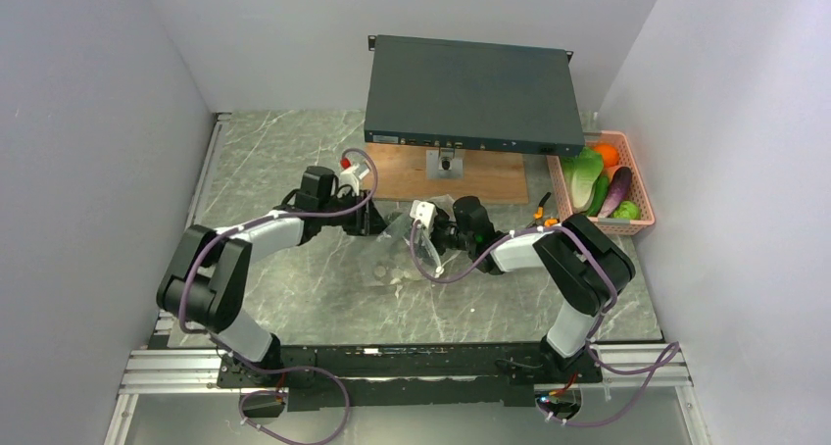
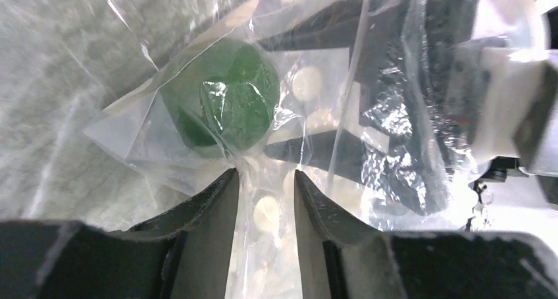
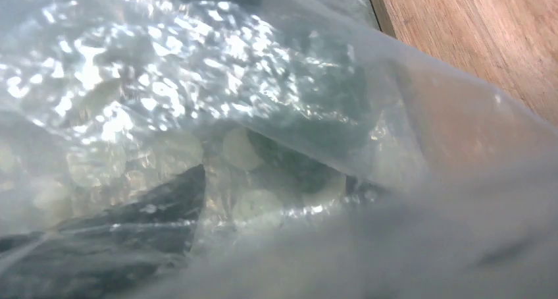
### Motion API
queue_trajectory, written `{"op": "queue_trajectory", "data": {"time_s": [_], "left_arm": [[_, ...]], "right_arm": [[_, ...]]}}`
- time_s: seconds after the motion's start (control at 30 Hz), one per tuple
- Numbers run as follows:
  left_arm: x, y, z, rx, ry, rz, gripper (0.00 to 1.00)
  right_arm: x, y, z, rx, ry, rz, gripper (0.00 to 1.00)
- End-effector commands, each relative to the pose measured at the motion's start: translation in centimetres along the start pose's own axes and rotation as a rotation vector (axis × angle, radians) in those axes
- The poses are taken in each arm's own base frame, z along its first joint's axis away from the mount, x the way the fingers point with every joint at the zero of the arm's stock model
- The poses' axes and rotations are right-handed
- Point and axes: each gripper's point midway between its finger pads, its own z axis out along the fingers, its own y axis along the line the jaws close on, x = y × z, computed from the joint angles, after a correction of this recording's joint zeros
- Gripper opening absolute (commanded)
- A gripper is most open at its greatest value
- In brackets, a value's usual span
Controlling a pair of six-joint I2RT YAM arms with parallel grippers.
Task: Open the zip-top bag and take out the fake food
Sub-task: Adjust the fake vegetable in the zipper food storage bag.
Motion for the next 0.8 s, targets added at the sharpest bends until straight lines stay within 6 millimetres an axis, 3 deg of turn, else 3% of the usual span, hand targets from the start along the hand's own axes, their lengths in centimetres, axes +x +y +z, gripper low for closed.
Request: {"op": "queue_trajectory", "data": {"time_s": [0.0,0.17,0.43,0.57,0.77], "left_arm": [[-2.0,-0.4,-1.5,-0.038,-0.090,0.034,0.43],[-5.3,1.0,-2.1,-0.083,-0.178,0.014,0.43],[-8.8,2.3,-0.2,-0.084,-0.189,0.037,0.44],[-8.2,3.1,1.2,-0.063,-0.151,0.010,0.41],[-4.6,4.0,3.3,-0.054,-0.026,-0.015,0.35]], "right_arm": [[-1.5,0.0,0.0,-0.028,-0.052,-0.033,0.79],[-1.5,-0.2,0.2,-0.024,-0.050,-0.033,0.81],[-1.8,-1.0,0.3,0.008,-0.049,-0.014,0.86],[-1.9,-1.2,0.4,0.017,-0.050,-0.007,0.86],[-1.9,-1.5,0.8,0.018,-0.048,0.000,0.86]]}}
